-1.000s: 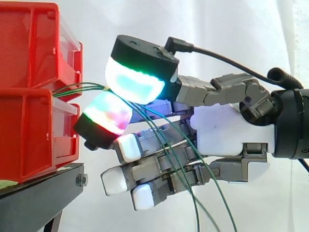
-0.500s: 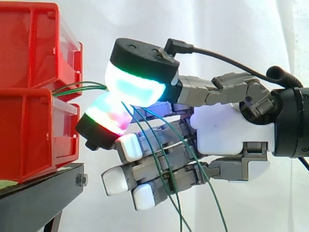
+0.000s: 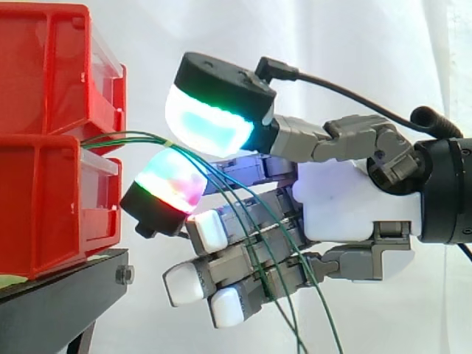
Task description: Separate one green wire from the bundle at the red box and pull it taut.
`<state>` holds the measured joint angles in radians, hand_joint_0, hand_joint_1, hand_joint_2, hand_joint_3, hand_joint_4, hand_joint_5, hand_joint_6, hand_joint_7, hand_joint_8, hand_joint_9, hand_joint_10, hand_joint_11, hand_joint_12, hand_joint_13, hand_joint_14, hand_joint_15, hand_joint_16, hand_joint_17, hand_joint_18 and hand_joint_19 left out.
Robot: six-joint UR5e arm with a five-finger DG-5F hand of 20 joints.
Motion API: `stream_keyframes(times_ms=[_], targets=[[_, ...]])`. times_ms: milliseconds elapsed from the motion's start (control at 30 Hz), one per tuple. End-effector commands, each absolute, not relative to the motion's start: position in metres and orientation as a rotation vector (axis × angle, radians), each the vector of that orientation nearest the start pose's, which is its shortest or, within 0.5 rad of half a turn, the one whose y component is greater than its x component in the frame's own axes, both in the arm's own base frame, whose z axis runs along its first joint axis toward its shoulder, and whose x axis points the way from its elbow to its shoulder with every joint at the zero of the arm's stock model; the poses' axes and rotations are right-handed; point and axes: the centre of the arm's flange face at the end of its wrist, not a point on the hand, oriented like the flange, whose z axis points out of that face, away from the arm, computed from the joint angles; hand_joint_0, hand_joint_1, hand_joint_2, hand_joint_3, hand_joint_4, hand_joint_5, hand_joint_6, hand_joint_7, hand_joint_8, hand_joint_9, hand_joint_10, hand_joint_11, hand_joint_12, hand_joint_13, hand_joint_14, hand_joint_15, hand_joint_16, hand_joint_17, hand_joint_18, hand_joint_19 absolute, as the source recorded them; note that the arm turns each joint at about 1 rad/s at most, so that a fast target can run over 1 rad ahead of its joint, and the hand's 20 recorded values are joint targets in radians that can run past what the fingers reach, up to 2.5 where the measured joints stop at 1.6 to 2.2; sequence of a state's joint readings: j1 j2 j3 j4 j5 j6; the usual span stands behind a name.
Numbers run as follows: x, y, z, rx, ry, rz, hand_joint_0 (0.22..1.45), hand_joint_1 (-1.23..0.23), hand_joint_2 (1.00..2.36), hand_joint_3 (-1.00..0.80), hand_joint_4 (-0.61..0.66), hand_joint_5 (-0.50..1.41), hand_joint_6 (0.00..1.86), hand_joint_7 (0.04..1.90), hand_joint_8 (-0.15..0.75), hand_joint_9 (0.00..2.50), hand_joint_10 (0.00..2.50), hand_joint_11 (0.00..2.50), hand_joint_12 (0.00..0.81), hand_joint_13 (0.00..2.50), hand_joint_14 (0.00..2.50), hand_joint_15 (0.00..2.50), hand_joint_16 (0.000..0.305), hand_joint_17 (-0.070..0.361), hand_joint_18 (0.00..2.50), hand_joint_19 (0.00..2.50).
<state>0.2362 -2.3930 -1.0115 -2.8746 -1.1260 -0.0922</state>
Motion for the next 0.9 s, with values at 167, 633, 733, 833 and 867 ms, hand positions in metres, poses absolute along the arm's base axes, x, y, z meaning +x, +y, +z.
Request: stream_keyframes(times_ms=[167,633,733,833,867], targets=[[0.800,0.011,0.251,1.240,1.099,0.989,0.60,-0.66,1.00,-0.44,0.11,-0.14,0.91,1.09,0.294,1.18,0.02,0.69,0.346,1.00,0.02,0.50,0.048,0.107,0.86,0.66],[0.799,0.011,0.243,1.252,1.088,0.968,0.52,-0.60,1.00,-0.50,0.15,-0.16,0.89,1.01,0.308,1.20,0.02,0.79,0.371,1.06,0.02,0.55,0.053,0.119,0.90,0.66],[0.797,0.011,0.240,1.254,1.092,0.967,0.53,-0.63,1.00,-0.50,0.15,-0.16,0.89,1.01,0.302,1.31,0.02,0.99,0.369,1.11,0.02,0.63,0.053,0.119,0.90,0.67],[0.796,0.012,0.235,1.256,1.087,0.972,0.58,-0.73,1.00,-0.48,0.14,-0.17,0.90,1.03,0.285,1.33,0.02,1.13,0.361,1.11,0.03,0.70,0.051,0.114,0.88,0.68],[0.796,0.012,0.235,1.256,1.085,0.975,0.59,-0.76,1.00,-0.46,0.14,-0.17,0.90,1.03,0.279,1.32,0.02,1.19,0.361,1.11,0.02,0.73,0.051,0.114,0.87,0.67]])
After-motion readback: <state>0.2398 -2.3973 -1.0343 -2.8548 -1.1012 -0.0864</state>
